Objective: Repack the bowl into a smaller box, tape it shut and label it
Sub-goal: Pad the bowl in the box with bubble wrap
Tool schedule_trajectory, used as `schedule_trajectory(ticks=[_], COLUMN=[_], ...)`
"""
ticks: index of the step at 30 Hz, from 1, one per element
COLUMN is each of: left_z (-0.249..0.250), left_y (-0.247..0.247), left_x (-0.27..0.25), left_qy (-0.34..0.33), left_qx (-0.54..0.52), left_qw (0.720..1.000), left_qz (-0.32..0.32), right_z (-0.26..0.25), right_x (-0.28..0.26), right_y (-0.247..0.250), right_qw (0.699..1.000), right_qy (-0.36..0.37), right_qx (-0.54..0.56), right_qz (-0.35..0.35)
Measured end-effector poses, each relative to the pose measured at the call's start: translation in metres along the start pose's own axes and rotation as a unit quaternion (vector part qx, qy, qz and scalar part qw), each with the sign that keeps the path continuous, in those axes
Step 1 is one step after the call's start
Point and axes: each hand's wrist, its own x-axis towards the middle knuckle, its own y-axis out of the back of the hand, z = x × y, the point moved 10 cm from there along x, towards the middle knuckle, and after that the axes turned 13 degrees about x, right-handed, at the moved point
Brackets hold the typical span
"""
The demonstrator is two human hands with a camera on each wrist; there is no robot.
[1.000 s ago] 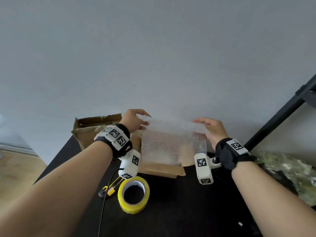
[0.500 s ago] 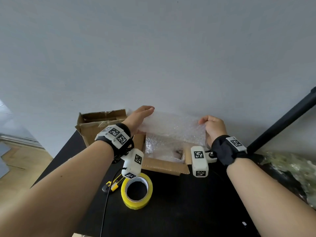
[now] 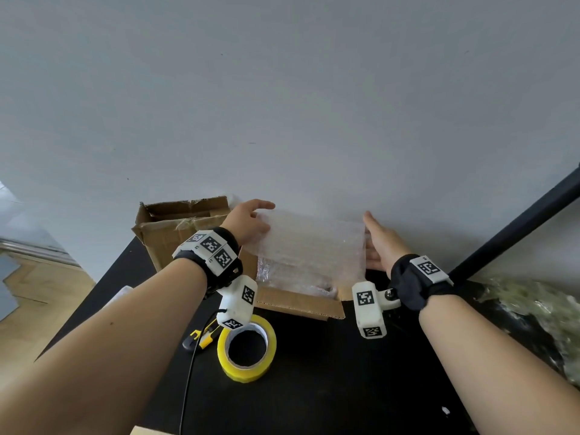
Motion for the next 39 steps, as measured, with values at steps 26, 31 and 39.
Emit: schedule_trajectory(ticks=[26, 31, 39], left_z=[-0.033, -0.024, -0.029], left_y=[-0.013, -0.011, -0.027], left_x=[0.007, 0.007, 0.004], left_qy=[0.068, 0.045, 0.076], left_qx=[-0.026, -0.038, 0.009], left_qw=[0.997, 0.998, 0.994], left_qz=[-0.016, -0.011, -0.074], right_z=[0.008, 0.000, -0.003], right_x=[-0.002, -0.004, -0.008], right_y=[-0.028, -0.030, -0.030], right_qw=[0.992, 0.976, 0.989], right_qy=[0.022, 0.090, 0.094], right_qx=[-0.125, -0.198, -0.114], right_qz=[-0.022, -0.010, 0.001])
